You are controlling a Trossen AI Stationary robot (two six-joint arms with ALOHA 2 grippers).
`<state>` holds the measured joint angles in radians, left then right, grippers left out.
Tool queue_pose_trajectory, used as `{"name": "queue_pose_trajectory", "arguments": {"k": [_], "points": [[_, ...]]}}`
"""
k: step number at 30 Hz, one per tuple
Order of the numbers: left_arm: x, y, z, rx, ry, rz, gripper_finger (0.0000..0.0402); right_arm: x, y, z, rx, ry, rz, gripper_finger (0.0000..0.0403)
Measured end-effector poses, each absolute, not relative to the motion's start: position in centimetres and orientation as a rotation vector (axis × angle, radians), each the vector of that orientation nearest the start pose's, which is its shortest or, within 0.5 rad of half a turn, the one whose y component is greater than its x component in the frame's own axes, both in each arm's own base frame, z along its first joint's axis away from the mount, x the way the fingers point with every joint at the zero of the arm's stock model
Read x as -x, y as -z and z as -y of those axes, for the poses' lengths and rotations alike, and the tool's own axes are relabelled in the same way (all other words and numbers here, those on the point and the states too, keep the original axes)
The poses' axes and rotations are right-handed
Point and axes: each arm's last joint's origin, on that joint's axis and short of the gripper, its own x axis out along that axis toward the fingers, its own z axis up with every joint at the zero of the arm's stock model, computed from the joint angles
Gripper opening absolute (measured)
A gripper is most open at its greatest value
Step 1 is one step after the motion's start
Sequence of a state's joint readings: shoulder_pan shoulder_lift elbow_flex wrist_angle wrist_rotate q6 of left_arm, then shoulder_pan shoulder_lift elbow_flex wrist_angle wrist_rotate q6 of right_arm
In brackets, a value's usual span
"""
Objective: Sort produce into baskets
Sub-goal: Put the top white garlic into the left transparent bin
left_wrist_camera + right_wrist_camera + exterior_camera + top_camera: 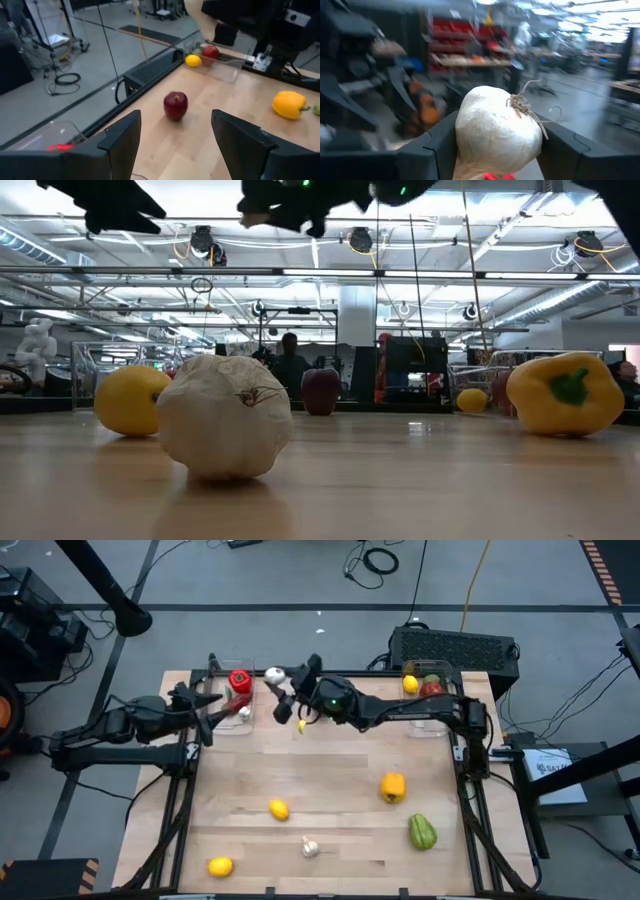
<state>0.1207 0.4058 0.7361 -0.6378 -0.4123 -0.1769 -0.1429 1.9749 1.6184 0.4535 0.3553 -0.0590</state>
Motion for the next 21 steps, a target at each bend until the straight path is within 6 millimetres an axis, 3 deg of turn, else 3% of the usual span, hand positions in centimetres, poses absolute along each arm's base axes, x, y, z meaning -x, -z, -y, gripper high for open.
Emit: {"name": "queue_pose_trajectory", "arguments": {"k": [4, 9, 16, 21], "points": [[-7.4, -31.6, -2.1, 0.126, -0.565, -0.240, 0.0248, -47.8, -30.4, 9.4, -0.014, 0.463, 0.186, 0.0210], [-7.3, -31.6, -2.1, 0.125, -0.565, -0.239, 0.0248, -50.9, -26.9, 11.1, -0.049, 0.480, 0.142, 0.0210], [-7.3, -31.6, -2.1, 0.125, -0.568, -0.238, 0.0248, -55.5, -23.0, 11.9, -0.039, 0.477, 0.032, 0.0210], [-7.3, -31.6, -2.1, 0.125, -0.569, -0.238, 0.0248, -57.6, -20.8, 12.2, -0.040, 0.476, 0.029, 0.0210]]}}
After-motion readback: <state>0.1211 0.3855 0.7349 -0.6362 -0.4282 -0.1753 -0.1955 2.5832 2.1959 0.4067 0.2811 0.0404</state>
